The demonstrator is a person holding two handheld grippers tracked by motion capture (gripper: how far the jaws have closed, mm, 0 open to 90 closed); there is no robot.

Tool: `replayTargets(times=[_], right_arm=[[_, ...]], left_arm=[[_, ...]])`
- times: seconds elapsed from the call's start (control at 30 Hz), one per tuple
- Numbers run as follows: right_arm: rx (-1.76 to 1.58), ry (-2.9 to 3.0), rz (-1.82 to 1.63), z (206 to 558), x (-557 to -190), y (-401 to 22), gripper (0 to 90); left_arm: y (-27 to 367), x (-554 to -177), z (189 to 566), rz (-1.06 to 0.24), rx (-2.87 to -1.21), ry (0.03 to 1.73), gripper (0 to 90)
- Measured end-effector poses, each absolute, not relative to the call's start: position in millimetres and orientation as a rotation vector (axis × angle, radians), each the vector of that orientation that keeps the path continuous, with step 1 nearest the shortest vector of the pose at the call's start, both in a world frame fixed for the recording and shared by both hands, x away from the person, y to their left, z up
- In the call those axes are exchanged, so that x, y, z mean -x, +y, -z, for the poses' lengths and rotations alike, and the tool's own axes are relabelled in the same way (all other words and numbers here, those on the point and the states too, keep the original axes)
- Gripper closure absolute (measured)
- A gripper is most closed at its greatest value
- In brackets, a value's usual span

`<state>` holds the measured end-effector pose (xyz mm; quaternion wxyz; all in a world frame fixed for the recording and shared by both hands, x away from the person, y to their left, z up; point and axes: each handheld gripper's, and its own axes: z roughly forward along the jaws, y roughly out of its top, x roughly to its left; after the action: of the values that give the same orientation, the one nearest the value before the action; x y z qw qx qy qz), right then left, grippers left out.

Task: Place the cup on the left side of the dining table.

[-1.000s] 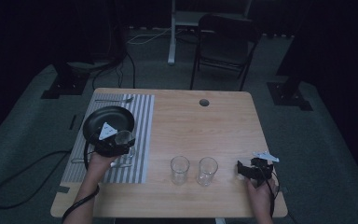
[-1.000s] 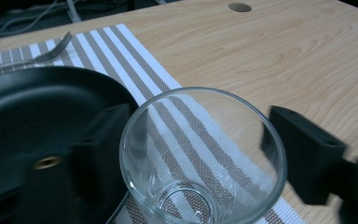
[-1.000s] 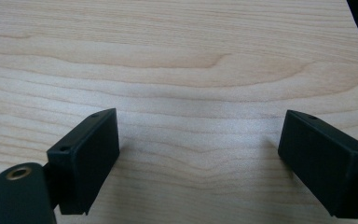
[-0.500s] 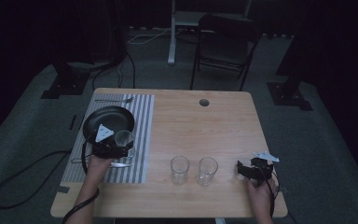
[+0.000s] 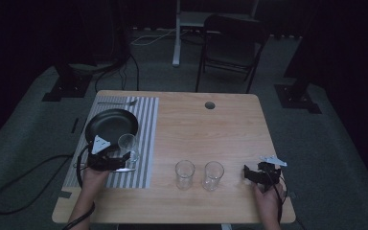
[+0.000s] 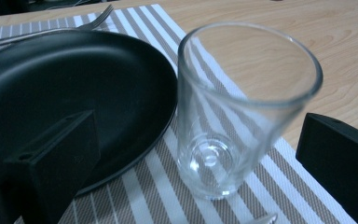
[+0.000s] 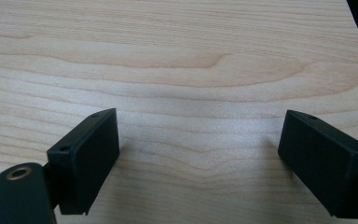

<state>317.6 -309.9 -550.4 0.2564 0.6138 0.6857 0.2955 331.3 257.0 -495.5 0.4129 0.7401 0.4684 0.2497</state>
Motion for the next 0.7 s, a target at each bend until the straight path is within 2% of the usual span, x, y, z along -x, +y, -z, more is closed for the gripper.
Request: replayTargets(times=[0.23, 0.37, 0.7], right_arm=[[-1.668, 1.859, -0.803, 550, -318, -310, 12.0], [-1.668, 1.859, -0.803, 550, -318, -310, 12.0], [-1.668, 1.859, -0.803, 550, -318, -310, 12.0]], left_arm=[[268, -315, 503, -0.633, -1.849, 1.219, 0.2], [270, -306, 507, -0.694, -1.873, 1.25, 0.2], [282, -288, 523, -0.693, -1.885, 1.317, 0.2]])
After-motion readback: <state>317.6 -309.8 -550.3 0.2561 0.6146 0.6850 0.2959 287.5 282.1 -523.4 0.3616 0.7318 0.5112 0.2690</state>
